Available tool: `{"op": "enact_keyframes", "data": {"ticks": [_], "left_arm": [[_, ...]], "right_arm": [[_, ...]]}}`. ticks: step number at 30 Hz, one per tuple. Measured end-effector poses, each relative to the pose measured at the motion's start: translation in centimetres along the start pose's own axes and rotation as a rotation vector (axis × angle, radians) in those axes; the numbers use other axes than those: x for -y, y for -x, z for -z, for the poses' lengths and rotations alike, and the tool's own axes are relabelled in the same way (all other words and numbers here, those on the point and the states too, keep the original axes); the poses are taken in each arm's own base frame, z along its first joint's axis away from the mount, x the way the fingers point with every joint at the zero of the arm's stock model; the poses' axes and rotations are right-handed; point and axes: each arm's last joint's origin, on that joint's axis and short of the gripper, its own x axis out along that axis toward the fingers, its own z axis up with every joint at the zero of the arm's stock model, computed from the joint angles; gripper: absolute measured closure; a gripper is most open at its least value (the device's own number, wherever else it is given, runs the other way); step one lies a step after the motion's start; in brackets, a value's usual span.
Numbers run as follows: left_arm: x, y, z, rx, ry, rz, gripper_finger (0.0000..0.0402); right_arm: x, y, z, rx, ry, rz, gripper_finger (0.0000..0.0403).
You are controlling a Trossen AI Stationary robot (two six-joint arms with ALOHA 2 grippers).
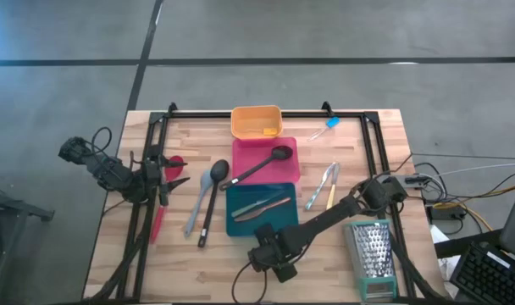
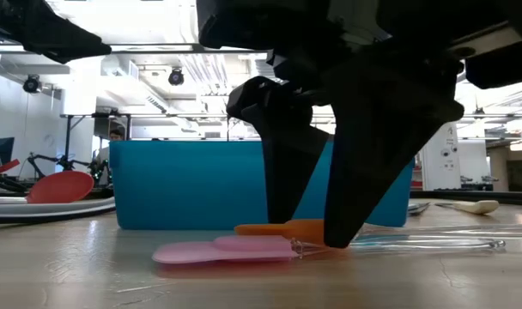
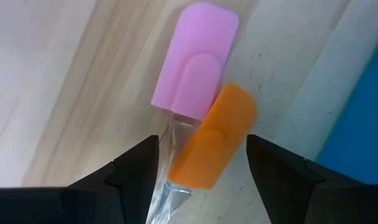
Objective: Pick & Place Kitchen Items
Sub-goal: Put the orange spatula into the yellow bin
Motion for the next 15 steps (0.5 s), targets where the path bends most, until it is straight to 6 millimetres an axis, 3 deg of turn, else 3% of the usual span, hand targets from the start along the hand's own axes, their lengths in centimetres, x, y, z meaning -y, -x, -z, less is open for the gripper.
{"op": "enact_keyframes", "data": {"ticks": [4, 15], "left_arm": [[0.0, 0.0, 0.0, 0.0, 0.0, 0.0, 0.0184], [0.0, 0.0, 0.0, 0.0, 0.0, 0.0, 0.0184]], "right_arm": [[-0.06, 0.1, -0.18, 0.007, -0.028, -0.02, 0.0203], [-0.2, -0.13, -0.06, -0.006, -0.109, -0.106, 0.0351]]}}
